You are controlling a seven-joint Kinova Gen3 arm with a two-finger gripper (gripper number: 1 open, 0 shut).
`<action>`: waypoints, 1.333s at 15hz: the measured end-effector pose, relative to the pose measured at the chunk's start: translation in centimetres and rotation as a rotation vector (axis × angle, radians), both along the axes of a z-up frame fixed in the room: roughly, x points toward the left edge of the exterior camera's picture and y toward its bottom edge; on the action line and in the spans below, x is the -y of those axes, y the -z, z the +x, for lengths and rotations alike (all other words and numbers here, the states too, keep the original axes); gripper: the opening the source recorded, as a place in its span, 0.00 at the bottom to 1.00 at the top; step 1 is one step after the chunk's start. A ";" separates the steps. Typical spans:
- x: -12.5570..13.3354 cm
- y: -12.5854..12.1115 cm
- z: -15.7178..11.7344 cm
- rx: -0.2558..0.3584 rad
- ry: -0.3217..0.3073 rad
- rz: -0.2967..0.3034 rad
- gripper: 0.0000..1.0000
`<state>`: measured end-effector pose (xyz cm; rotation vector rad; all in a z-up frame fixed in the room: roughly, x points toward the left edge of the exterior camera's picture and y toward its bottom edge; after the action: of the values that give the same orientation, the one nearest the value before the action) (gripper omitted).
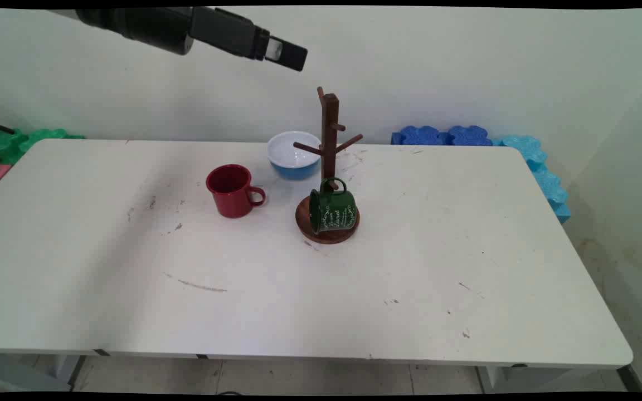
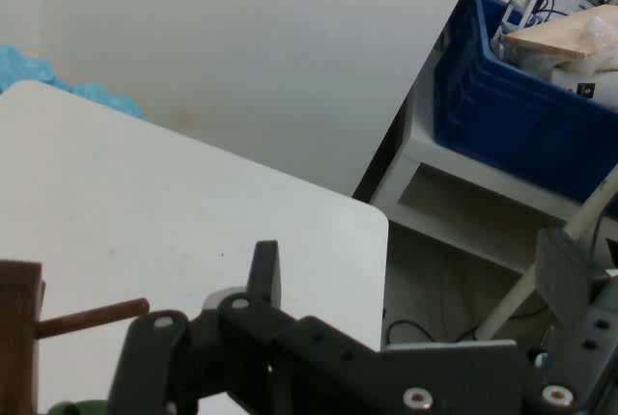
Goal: Pick up the green mug from the rack
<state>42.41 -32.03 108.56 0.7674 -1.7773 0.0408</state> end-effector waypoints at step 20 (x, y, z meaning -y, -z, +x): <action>-0.5 8.6 0.5 0.083 -0.072 0.065 1.00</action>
<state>42.94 -31.56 99.92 0.8885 -1.8367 0.0640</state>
